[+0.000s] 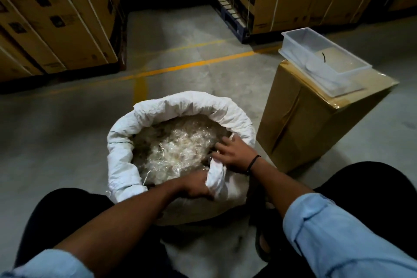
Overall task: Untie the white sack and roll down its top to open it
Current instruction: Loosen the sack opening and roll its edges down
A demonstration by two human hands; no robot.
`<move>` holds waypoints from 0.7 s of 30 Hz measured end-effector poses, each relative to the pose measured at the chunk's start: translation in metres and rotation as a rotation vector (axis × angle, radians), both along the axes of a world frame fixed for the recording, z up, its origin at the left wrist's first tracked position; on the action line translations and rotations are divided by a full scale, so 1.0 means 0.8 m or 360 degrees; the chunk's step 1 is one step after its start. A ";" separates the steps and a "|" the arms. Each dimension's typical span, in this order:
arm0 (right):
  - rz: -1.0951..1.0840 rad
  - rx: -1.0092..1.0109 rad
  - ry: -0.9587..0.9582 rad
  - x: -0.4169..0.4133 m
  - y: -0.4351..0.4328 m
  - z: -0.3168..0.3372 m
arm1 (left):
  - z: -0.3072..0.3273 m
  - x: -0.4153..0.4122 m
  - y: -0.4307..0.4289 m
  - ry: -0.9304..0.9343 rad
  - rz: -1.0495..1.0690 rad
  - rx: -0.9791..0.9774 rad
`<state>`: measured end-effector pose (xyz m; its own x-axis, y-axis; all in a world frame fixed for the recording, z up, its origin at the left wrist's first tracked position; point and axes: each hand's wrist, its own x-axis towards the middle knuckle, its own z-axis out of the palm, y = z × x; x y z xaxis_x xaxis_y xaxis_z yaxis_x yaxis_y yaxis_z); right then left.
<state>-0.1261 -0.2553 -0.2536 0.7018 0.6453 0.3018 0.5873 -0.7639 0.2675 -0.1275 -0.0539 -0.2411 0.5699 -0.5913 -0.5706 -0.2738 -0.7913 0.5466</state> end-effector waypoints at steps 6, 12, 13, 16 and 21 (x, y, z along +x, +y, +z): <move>-0.0119 0.0262 -0.0397 0.024 -0.018 0.029 | 0.006 0.011 -0.003 -0.0144 0.0239 0.0259; -0.0268 0.0029 0.0253 0.017 -0.018 0.017 | -0.016 -0.018 -0.020 -0.0605 0.0554 0.0315; -0.0342 -0.0034 0.0399 0.017 -0.017 0.019 | -0.014 -0.014 -0.023 -0.0520 0.0616 0.0355; -0.0453 -0.0195 0.0692 0.017 -0.011 0.027 | 0.000 0.028 -0.031 -0.0024 0.0515 0.0115; -0.0382 -0.0335 0.0720 0.022 -0.003 0.029 | 0.028 0.055 -0.060 -0.0108 0.0342 -0.0215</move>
<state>-0.1084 -0.2575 -0.2307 0.8664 0.4649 -0.1824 0.4950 -0.8478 0.1904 -0.0831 -0.1017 -0.2187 0.7251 -0.5208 -0.4506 -0.1470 -0.7562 0.6376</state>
